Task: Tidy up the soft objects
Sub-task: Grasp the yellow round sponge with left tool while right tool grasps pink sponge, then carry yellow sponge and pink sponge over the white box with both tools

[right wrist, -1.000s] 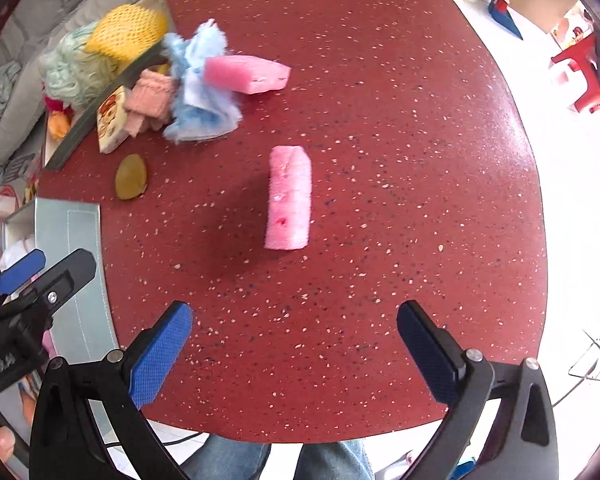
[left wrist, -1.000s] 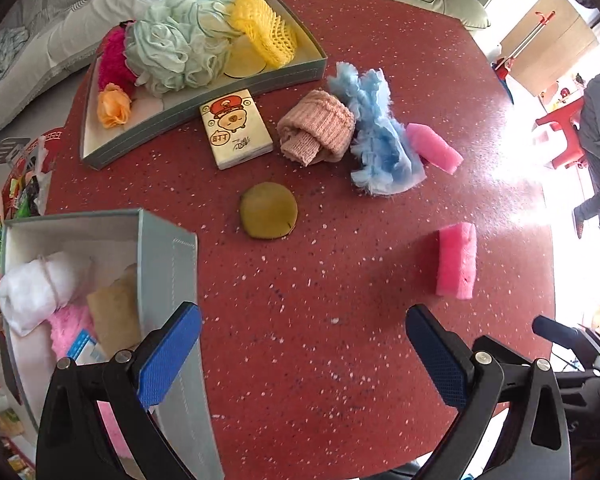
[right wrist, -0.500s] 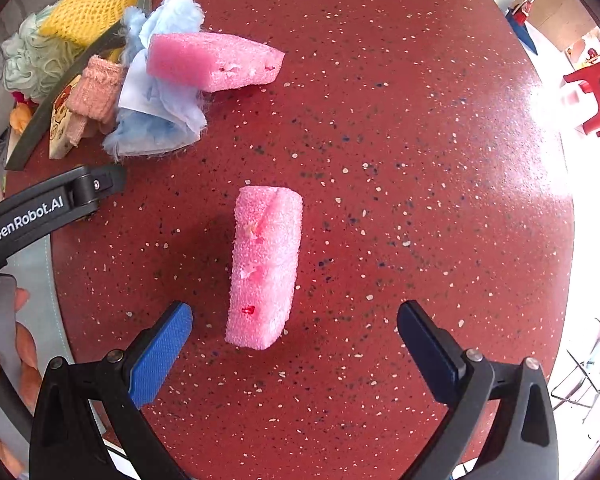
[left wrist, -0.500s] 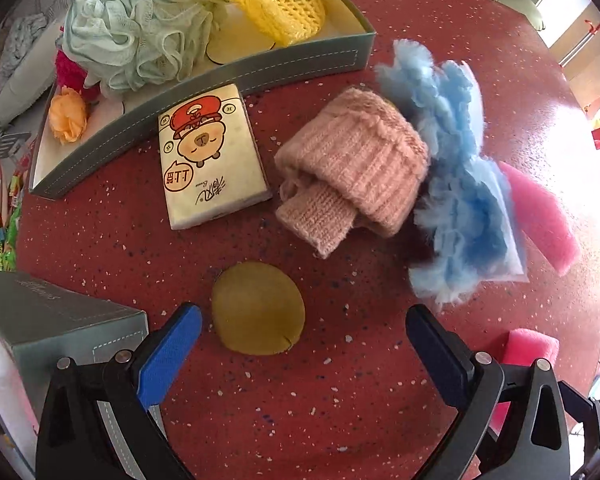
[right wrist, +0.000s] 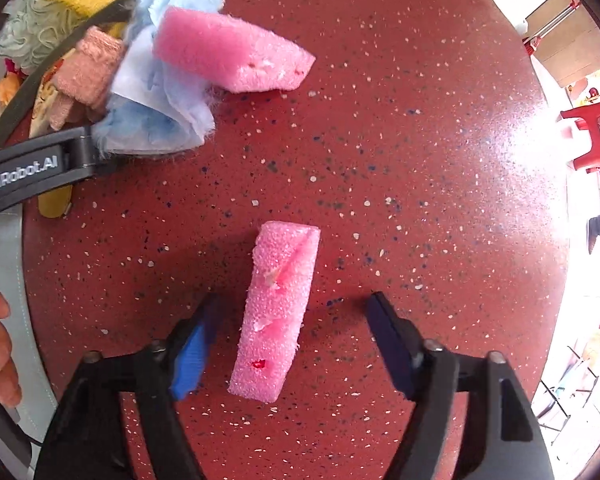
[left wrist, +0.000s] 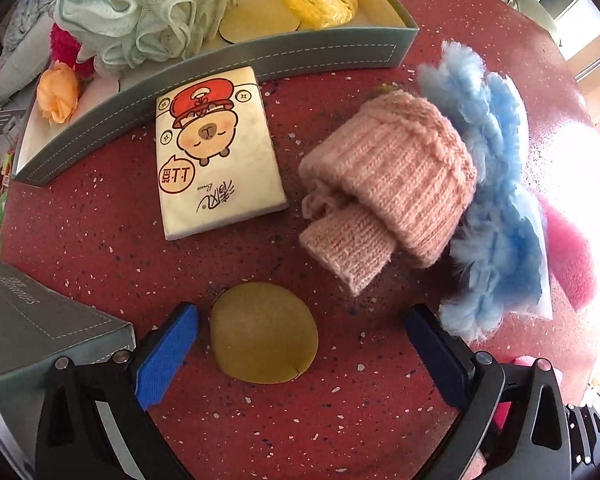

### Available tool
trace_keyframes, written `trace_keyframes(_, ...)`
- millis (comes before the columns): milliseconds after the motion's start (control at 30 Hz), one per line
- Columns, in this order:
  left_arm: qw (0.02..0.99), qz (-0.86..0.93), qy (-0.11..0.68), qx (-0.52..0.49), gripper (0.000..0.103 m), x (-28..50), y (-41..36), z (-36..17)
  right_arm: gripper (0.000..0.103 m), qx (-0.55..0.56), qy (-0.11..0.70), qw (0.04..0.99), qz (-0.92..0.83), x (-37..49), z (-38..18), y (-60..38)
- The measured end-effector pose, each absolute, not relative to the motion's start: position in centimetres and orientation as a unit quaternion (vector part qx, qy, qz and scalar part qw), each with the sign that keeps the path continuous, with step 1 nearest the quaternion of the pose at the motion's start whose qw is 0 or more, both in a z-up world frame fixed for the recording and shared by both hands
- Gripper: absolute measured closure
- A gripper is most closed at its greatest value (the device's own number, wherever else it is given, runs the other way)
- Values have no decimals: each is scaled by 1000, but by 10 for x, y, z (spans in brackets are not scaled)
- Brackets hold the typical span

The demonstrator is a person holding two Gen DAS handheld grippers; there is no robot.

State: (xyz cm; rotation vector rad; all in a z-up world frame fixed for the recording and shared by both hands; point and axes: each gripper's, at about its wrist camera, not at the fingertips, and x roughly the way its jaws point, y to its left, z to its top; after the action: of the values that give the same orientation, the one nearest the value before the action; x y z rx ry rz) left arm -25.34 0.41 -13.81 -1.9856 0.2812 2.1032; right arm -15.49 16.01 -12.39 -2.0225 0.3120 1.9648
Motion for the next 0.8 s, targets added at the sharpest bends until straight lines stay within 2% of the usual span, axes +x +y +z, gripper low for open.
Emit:
trace_keyframes(33, 118, 714, 97, -684, 2, -255, 2, -138, 70, -701, 108, 147, 689, -154, -120, 161)
trace_keyframes(67, 119, 710, 97, -688, 5, -264, 6, -141, 81, -702, 119, 137, 688, -152, -119, 162)
trace_keyframes(167, 132, 715, 106, -678, 33, -265, 16, -135, 81, -701, 156, 124, 685, -144, -115, 168)
trace_keyframes(200, 140, 717, 112, -674, 53, -262, 20, -132, 81, -699, 159, 125, 687, -141, -112, 169)
trace_keyframes(233, 148, 719, 117, -669, 55, -258, 24, -129, 81, -697, 164, 123, 687, -137, -110, 170)
trace_keyframes(467, 176, 702, 132, -677, 56, -240, 22, -125, 81, -689, 183, 122, 691, -102, -91, 159)
trace_keyframes(800, 244, 671, 150, -684, 56, -164, 3, -104, 81, -711, 184, 110, 670, -41, -84, 114)
